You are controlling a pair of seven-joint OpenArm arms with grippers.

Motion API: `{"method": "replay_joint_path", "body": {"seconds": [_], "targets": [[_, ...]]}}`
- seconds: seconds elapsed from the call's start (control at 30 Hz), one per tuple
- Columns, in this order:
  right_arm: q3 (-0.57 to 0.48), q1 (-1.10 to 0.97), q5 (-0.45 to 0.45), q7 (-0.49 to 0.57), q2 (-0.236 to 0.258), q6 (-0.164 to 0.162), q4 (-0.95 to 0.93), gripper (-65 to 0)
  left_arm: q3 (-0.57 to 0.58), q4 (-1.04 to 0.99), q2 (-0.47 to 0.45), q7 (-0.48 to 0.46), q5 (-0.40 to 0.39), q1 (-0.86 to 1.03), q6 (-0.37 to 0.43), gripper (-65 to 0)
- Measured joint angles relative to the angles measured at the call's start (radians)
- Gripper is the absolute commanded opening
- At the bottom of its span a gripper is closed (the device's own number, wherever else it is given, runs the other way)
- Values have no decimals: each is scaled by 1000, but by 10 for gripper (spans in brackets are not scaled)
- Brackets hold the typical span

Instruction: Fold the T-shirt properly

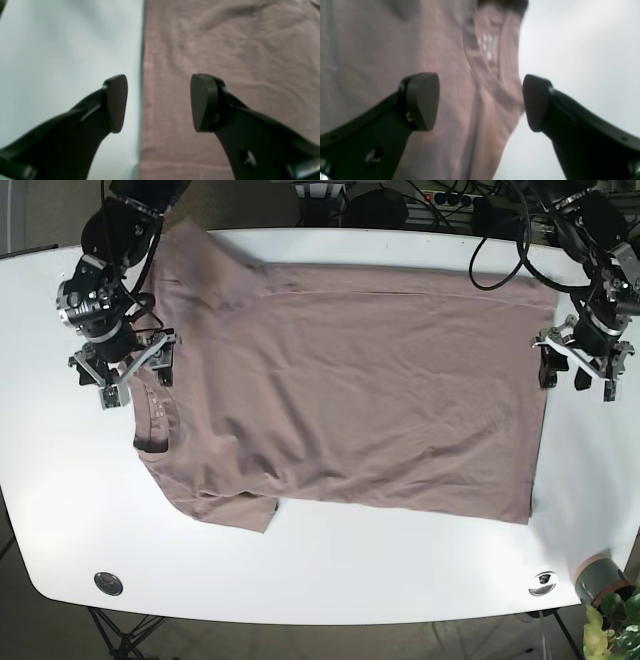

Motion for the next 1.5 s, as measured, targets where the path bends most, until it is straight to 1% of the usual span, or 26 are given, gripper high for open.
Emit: {"method": "replay_joint_path", "body": {"seconds": [0.23, 0.27, 0.37, 0.47, 0.5, 0.57, 0.6, 0.67, 0.77, 0.9, 0.97, 1.03, 1.13, 1.23, 1.27, 1.33, 1.37, 1.4, 1.43, 1.5], "targets": [[-50, 168, -2, -1, 76, -7, -184, -162, 40, -74, 2, 6, 11, -134, 2, -274], [-62, 199, -3, 0, 88, -5, -221, -162, 45, -77, 3, 5, 28, -150, 1, -274], [-87, 290, -4, 6, 122, -5, -337, -163, 72, -80, 6, 7, 111, -192, 2, -274], [-98, 389, 0, 17, 156, -1, -474, -163, 101, -80, 20, 0, 160, -218, 1, -274], [-97, 426, -8, 21, 164, -8, -524, -163, 105, -79, 27, 0, 165, -222, 1, -274], [-102, 489, -4, 56, 185, -10, -625, -163, 111, -79, 36, 0, 189, -227, -3, -274], [-117, 521, -3, 74, 198, -10, -679, -163, 111, -79, 37, 0, 189, -225, -3, -274], [-171, 588, -10, 115, 234, -12, -802, -163, 109, -80, 37, 0, 189, -227, -2, -274], [-236, 668, -11, 195, 262, -12, -967, -163, 107, -80, 34, 0, 196, -226, -2, -274], [-266, 746, -6, 299, 275, -13, -1151, -163, 106, -82, 34, 1, 193, -223, -2, -274], [-282, 761, -2, 376, 283, -13, -1237, -163, 101, -82, 34, 0, 193, -216, -2, -274], [-306, 765, -4, 402, 289, -13, -1273, -163, 101, -81, 32, -2, 193, -205, -3, -274], [-336, 758, -10, 417, 289, -14, -1300, -163, 101, -82, 35, 8, 193, -196, -3, -274], [-340, 759, -8, 439, 283, -16, -1312, -163, 101, -81, 34, 7, 193, -200, -3, -274], [-341, 758, -5, 446, 282, -22, -1315, -163, 101, -80, 34, 7, 193, -200, -3, -274], [-341, 748, -2, 456, 280, -45, -1318, -163, 101, -80, 34, 7, 193, -200, -3, -274], [-341, 739, -2, 464, 281, -48, -1318, -165, 101, -80, 34, 7, 193, -199, -3, -274], [-341, 727, -2, 468, 281, -55, -1318, -171, 101, -80, 34, 7, 193, -199, -3, -274], [-341, 718, -6, 482, 280, -54, -1319, -189, 101, -80, 34, 7, 193, -199, -3, -274], [-340, 711, 17, 505, 274, -55, -1319, -236, 101, -81, 34, 8, 193, -206, -3, -274]]}}
